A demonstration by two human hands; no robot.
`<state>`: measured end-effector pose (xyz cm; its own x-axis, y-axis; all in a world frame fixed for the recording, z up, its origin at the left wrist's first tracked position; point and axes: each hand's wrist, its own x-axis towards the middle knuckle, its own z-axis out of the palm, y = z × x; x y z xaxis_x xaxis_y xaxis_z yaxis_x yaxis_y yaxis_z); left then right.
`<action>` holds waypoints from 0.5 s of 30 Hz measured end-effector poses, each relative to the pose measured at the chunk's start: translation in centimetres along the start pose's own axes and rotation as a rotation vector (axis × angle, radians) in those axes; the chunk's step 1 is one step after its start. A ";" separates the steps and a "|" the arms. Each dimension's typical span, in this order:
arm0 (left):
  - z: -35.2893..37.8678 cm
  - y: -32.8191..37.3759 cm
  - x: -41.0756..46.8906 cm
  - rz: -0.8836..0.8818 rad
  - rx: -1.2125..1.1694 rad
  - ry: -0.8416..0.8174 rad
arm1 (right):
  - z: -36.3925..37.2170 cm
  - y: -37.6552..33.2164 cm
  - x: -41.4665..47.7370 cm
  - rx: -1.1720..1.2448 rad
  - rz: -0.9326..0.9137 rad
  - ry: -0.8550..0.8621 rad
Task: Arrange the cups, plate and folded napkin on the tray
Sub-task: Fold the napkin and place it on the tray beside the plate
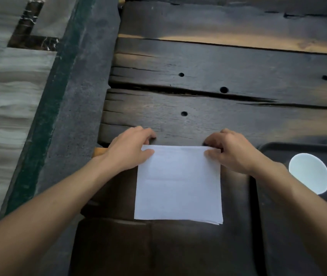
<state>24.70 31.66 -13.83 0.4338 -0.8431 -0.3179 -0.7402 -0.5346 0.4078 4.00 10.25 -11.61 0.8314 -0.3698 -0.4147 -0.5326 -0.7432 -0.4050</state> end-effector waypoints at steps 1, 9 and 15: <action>-0.5 0.0 0.4 -0.004 -0.014 -0.034 | -0.5 -0.1 0.4 -0.033 -0.021 -0.056; -3.2 -0.9 4.2 0.031 -0.117 -0.258 | -3.6 0.1 4.1 -0.031 0.063 -0.322; -4.9 -1.7 6.6 -0.043 -0.258 -0.053 | -5.1 0.4 6.1 0.034 0.028 0.066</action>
<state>31.39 26.70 -12.44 0.4296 -0.8186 -0.3811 -0.5634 -0.5728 0.5953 9.63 4.90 -10.15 0.8239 -0.4273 -0.3722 -0.5603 -0.7128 -0.4219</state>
